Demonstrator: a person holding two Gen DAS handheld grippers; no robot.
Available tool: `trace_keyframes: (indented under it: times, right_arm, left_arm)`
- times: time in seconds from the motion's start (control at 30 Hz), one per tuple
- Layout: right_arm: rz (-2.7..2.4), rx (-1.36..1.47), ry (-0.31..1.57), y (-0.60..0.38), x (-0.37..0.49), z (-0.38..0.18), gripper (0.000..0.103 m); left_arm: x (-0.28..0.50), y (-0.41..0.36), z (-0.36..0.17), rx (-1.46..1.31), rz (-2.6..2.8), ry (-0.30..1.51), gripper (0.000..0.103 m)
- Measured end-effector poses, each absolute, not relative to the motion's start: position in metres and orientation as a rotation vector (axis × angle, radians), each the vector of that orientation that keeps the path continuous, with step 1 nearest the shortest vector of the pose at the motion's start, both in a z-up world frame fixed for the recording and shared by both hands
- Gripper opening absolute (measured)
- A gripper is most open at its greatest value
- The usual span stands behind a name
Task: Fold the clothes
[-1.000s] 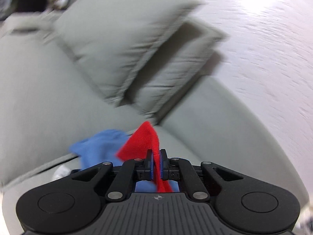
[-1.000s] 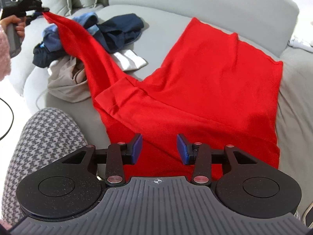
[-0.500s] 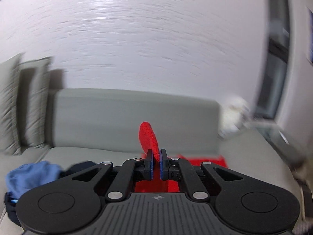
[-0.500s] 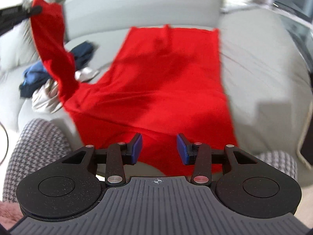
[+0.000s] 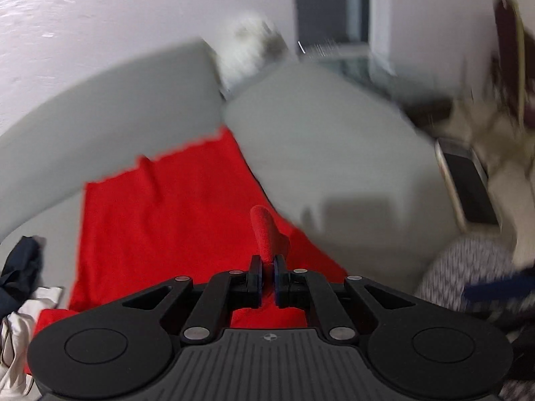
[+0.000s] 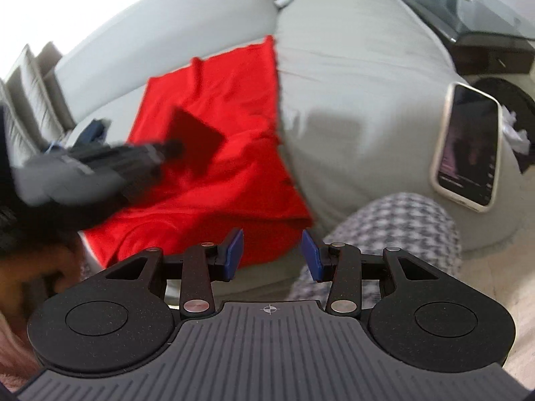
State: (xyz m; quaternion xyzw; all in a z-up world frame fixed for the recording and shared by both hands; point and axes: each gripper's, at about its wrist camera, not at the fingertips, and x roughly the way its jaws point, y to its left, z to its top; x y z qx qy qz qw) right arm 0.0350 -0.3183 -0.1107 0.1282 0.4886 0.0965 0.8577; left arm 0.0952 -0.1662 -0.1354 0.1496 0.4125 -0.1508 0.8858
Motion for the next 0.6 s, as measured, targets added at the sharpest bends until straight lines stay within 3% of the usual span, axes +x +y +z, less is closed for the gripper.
trace_keyframes:
  times: [0.07, 0.13, 0.23, 0.43, 0.6]
  right_arm:
    - [0.199, 0.285, 1.037, -0.324, 0.035, -0.116, 0.045]
    - [0.2, 0.296, 1.042, -0.325, 0.036, -0.118, 0.045]
    - [0.201, 0.305, 1.052, -0.323, 0.035, -0.122, 0.045]
    - [0.209, 0.306, 1.072, -0.309, 0.042, -0.13, 0.046]
    - [0.236, 0.352, 1.111, -0.288, 0.059, -0.147, 0.05]
  left_arm:
    - [0.099, -0.171, -0.147, 0.371, -0.322, 0.904, 0.04]
    - [0.097, -0.172, -0.152, 0.444, -0.322, 0.916, 0.055]
    - [0.084, -0.164, -0.14, 0.493, -0.364, 0.896, 0.07]
    - [0.072, -0.09, -0.103, 0.24, -0.348, 0.933, 0.081]
    - [0.06, -0.03, -0.101, 0.128, -0.187, 0.929, 0.081]
